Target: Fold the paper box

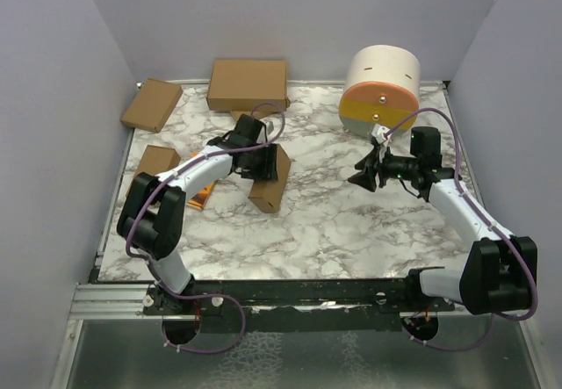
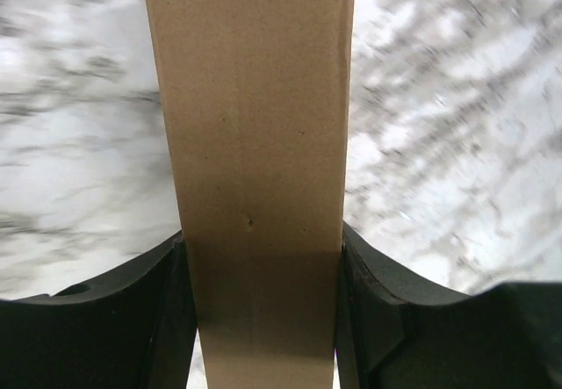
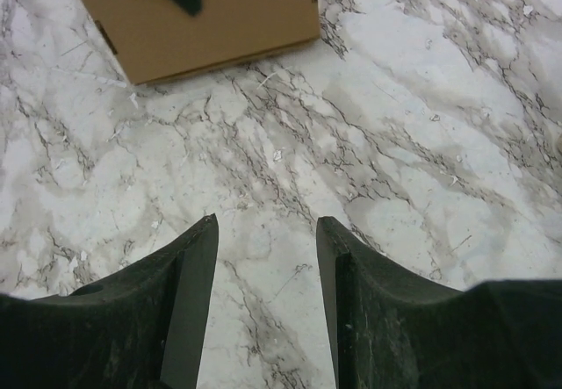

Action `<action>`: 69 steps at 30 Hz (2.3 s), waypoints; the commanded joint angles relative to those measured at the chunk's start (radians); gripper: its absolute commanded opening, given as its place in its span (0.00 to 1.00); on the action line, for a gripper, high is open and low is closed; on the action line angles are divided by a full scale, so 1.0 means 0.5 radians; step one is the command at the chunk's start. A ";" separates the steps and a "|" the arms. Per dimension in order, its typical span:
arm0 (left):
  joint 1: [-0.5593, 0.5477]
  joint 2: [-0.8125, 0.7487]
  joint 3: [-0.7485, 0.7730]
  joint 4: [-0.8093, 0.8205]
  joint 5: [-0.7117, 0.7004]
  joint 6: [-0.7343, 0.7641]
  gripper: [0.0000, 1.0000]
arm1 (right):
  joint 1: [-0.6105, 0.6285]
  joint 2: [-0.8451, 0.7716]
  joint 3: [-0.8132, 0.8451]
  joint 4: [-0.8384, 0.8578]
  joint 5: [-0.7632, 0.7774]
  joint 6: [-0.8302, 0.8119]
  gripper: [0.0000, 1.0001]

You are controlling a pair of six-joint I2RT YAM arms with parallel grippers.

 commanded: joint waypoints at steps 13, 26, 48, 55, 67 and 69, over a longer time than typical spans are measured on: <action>-0.083 0.170 0.526 -0.838 -1.542 0.275 0.43 | -0.014 -0.029 -0.012 0.043 -0.055 -0.005 0.50; -0.332 0.538 0.735 -0.903 -1.637 0.122 0.72 | -0.020 -0.037 -0.012 0.046 -0.027 0.002 0.50; 0.141 -0.679 -0.379 0.364 -0.402 -0.166 0.32 | -0.030 0.089 0.020 -0.072 -0.240 -0.003 0.43; 0.345 -0.656 -0.736 0.400 -0.603 -0.215 0.08 | -0.021 0.236 0.077 -0.104 -0.216 0.133 0.02; -0.021 -0.400 -0.793 0.884 -0.170 -0.449 0.05 | -0.017 0.232 0.096 -0.109 -0.140 0.137 0.05; -0.126 -0.301 -0.750 1.038 -0.092 -0.495 0.05 | -0.017 0.225 0.116 -0.133 -0.103 0.122 0.16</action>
